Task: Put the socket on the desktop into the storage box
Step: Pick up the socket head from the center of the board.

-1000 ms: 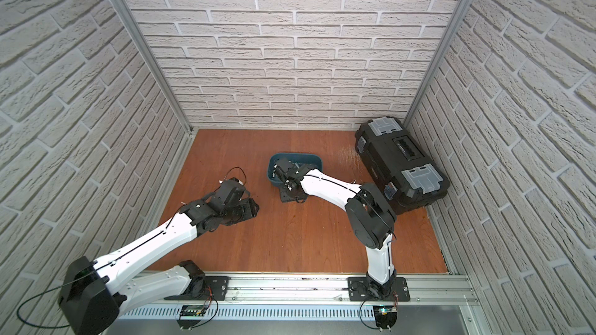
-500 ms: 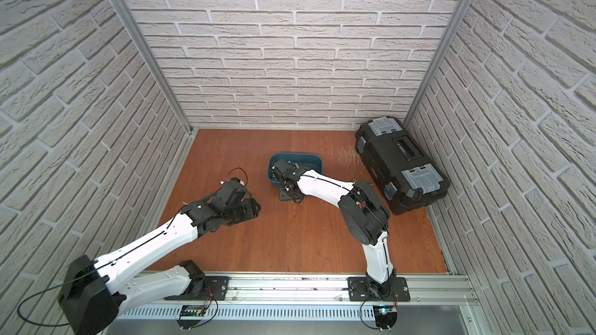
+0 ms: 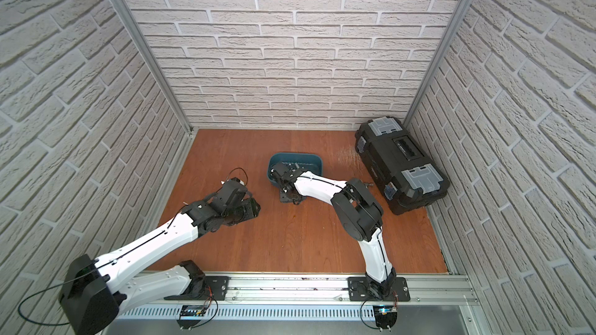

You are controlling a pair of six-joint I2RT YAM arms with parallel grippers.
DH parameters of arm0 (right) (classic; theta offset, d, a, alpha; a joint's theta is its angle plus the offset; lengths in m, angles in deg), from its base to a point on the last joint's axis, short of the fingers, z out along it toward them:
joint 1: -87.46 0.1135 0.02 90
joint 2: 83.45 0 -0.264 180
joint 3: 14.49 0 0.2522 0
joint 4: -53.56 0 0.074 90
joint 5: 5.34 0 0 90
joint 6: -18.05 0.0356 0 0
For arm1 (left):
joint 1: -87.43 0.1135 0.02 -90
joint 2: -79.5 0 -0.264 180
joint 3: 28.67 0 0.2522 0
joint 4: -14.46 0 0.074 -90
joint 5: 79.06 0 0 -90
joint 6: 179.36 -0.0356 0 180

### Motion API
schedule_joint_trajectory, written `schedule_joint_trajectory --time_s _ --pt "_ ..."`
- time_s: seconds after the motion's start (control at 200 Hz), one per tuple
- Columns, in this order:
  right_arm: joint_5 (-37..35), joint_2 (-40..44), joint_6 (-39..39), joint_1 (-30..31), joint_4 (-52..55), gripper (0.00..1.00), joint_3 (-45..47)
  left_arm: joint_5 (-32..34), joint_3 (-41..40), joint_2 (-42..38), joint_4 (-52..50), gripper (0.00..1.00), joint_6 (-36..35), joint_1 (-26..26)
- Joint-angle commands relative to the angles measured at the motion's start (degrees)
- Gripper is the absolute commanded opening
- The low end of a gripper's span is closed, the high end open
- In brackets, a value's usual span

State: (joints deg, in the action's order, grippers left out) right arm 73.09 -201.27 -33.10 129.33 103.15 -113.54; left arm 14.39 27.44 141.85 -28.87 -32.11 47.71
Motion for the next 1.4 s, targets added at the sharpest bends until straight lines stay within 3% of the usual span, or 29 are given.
schedule_joint_trajectory --time_s 0.0,0.795,0.915,1.395 --pt "-1.63 -0.68 1.32 0.76 -1.73 0.40 -1.69 0.86 -0.31 0.49 1.17 0.56 0.06 -0.33" --pt "-2.70 -3.68 1.93 0.72 -2.22 0.30 -3.28 0.91 0.11 1.00 0.48 0.56 -0.04 -0.30" --pt "-2.50 -3.63 1.82 0.70 -2.26 0.23 -2.95 0.95 0.07 0.90 0.38 0.56 0.05 -0.28" --pt "-0.73 4.97 1.10 1.72 -3.39 0.18 3.43 1.57 0.57 1.00 0.91 0.56 0.05 -0.44"
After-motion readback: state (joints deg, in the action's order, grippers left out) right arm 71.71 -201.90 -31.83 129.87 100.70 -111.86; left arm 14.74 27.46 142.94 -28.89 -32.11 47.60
